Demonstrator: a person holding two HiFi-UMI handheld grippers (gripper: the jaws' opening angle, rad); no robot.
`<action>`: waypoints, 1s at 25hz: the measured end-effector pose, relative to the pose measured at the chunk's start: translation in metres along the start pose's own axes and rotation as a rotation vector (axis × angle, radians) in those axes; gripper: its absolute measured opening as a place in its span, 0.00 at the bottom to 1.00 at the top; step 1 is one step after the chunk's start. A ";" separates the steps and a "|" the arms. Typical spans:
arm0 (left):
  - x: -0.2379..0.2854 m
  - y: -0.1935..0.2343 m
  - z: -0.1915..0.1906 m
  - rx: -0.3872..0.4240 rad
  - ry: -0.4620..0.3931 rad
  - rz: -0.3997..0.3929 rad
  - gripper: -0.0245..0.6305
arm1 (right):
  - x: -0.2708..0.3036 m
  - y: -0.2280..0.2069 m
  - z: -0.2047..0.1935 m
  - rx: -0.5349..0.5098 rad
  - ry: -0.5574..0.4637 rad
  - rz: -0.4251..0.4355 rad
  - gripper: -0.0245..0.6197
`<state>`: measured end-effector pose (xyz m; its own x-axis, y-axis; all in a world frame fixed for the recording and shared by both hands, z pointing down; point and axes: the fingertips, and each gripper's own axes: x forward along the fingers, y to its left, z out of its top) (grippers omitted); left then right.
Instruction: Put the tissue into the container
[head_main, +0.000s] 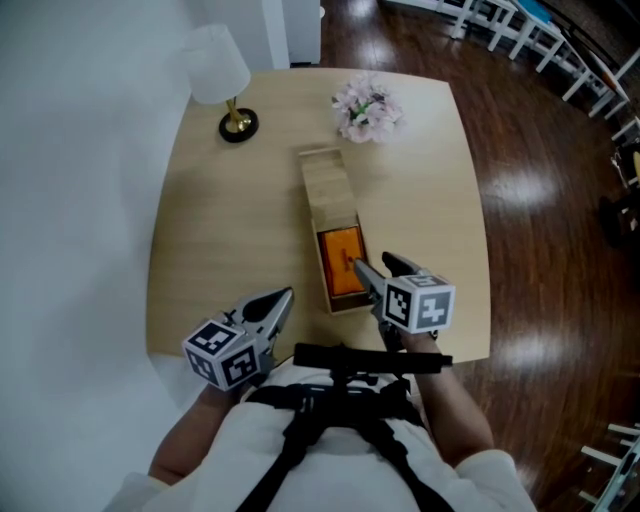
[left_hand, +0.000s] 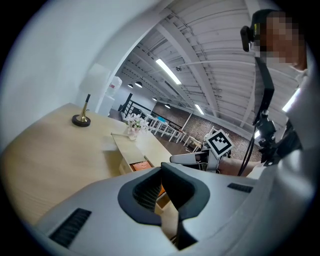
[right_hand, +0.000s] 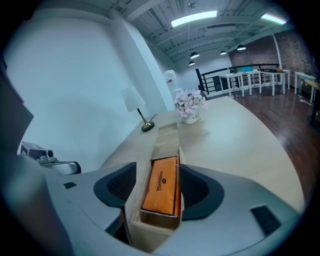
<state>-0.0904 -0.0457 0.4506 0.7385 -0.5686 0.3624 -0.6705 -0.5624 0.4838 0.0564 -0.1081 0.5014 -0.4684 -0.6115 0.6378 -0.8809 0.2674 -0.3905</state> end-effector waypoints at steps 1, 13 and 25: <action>0.000 -0.001 0.001 0.002 -0.001 -0.004 0.03 | -0.003 0.000 0.000 0.000 -0.005 0.001 0.45; -0.004 -0.012 0.009 0.001 -0.036 -0.045 0.03 | -0.043 -0.012 -0.007 0.005 -0.069 -0.041 0.18; 0.009 -0.035 -0.005 0.050 0.047 -0.115 0.03 | -0.052 -0.011 -0.031 0.091 -0.080 -0.025 0.02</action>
<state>-0.0599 -0.0278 0.4411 0.8122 -0.4706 0.3447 -0.5833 -0.6522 0.4841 0.0884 -0.0558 0.4931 -0.4363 -0.6756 0.5943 -0.8807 0.1853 -0.4359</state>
